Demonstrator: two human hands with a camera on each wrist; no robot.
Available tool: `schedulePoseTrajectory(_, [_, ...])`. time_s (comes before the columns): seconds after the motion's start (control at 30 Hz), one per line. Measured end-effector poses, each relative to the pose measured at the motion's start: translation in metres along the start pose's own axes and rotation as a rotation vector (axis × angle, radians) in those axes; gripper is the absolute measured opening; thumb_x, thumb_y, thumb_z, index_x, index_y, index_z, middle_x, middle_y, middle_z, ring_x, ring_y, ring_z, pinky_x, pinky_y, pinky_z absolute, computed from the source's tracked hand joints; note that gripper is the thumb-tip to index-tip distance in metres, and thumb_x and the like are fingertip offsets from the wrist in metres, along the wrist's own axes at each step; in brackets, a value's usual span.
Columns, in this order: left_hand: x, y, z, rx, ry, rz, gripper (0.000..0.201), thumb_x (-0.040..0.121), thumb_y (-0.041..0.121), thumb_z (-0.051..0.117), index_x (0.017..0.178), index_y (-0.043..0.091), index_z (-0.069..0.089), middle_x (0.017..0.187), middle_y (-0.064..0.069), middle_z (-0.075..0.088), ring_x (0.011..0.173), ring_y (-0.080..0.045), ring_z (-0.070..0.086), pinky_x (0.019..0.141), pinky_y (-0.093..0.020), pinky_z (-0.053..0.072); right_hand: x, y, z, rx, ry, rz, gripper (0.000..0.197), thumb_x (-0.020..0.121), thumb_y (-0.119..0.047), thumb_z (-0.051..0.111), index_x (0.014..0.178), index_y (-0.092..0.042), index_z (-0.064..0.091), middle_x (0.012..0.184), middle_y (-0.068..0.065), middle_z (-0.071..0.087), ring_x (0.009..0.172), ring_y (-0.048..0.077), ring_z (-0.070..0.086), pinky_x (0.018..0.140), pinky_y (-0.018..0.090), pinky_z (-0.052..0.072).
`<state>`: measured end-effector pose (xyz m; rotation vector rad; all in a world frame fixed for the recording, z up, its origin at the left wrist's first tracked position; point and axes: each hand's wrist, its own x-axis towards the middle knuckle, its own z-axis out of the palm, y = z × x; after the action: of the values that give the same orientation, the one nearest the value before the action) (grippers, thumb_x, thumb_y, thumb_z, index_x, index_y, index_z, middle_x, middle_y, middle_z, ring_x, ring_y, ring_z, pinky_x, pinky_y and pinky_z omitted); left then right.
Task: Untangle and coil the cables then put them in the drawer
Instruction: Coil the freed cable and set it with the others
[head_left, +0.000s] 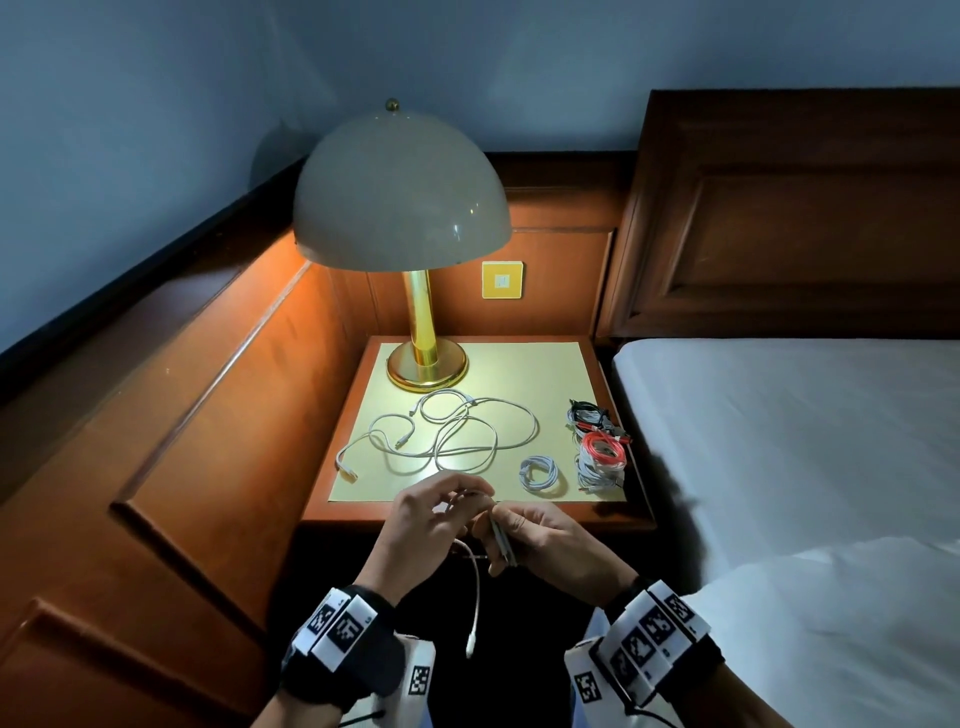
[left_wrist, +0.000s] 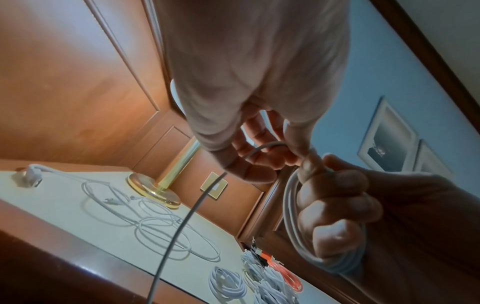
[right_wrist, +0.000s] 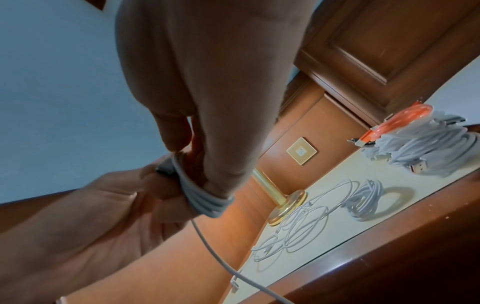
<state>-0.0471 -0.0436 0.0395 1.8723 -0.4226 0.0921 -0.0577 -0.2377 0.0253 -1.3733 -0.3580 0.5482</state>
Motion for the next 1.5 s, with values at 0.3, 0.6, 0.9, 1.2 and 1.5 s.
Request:
schedulePoseTrajectory(0.3, [-0.003, 0.005, 0.009, -0.636, -0.105, -0.29, 0.022, 0.094, 0.002, 0.059, 0.11, -0.013, 0.065, 0.068, -0.017, 0.049, 0.053, -0.023, 0.057, 0.055, -0.031, 0.056, -0.003, -0.004, 0.004, 0.253, -0.119, 0.026, 0.025, 0.104, -0.014, 0.046, 0.117, 0.005, 0.056, 0.085, 0.007, 0.06, 0.076, 0.016, 0.058, 0.08, 0.028, 0.052])
schedulePoseTrajectory(0.6, [-0.019, -0.017, 0.03, -0.533, -0.118, -0.439, 0.022, 0.094, 0.025, 0.062, 0.095, 0.005, 0.07, 0.074, -0.003, 0.061, 0.073, -0.013, 0.06, 0.065, -0.029, 0.055, 0.002, -0.021, 0.01, 0.395, 0.031, -0.137, 0.028, 0.095, -0.018, 0.062, 0.113, 0.002, 0.069, 0.097, 0.021, 0.065, 0.082, 0.024, 0.066, 0.073, 0.032, 0.053])
schedulePoseTrajectory(0.9, [-0.028, -0.002, 0.034, -0.12, -0.123, -0.309, 0.014, 0.1, 0.018, 0.06, 0.094, 0.017, 0.073, 0.067, 0.007, 0.061, 0.055, -0.007, 0.054, 0.048, -0.024, 0.046, 0.018, -0.034, -0.002, -0.191, 0.456, -0.357, 0.014, 0.098, -0.005, 0.061, 0.109, -0.005, 0.07, 0.096, 0.011, 0.076, 0.093, 0.021, 0.073, 0.09, 0.032, 0.057])
schedulePoseTrajectory(1.2, [-0.017, 0.005, 0.009, 0.235, -0.019, -0.011, 0.006, 0.094, 0.017, 0.069, 0.094, 0.018, 0.075, 0.076, 0.014, 0.069, 0.071, -0.003, 0.064, 0.067, -0.012, 0.046, 0.011, -0.01, -0.021, -0.689, 0.328, -0.223, 0.012, 0.097, -0.018, 0.059, 0.091, -0.01, 0.066, 0.082, 0.001, 0.069, 0.078, 0.014, 0.066, 0.077, 0.044, 0.057])
schedulePoseTrajectory(1.5, [-0.012, 0.0, 0.005, 0.057, 0.004, -0.028, 0.01, 0.09, 0.007, 0.072, 0.094, 0.016, 0.073, 0.086, 0.007, 0.072, 0.077, -0.006, 0.067, 0.069, -0.017, 0.051, 0.001, -0.02, -0.017, -0.193, -0.067, 0.141, 0.04, 0.103, -0.03, 0.054, 0.108, 0.008, 0.066, 0.085, 0.011, 0.065, 0.074, 0.021, 0.063, 0.07, 0.026, 0.05])
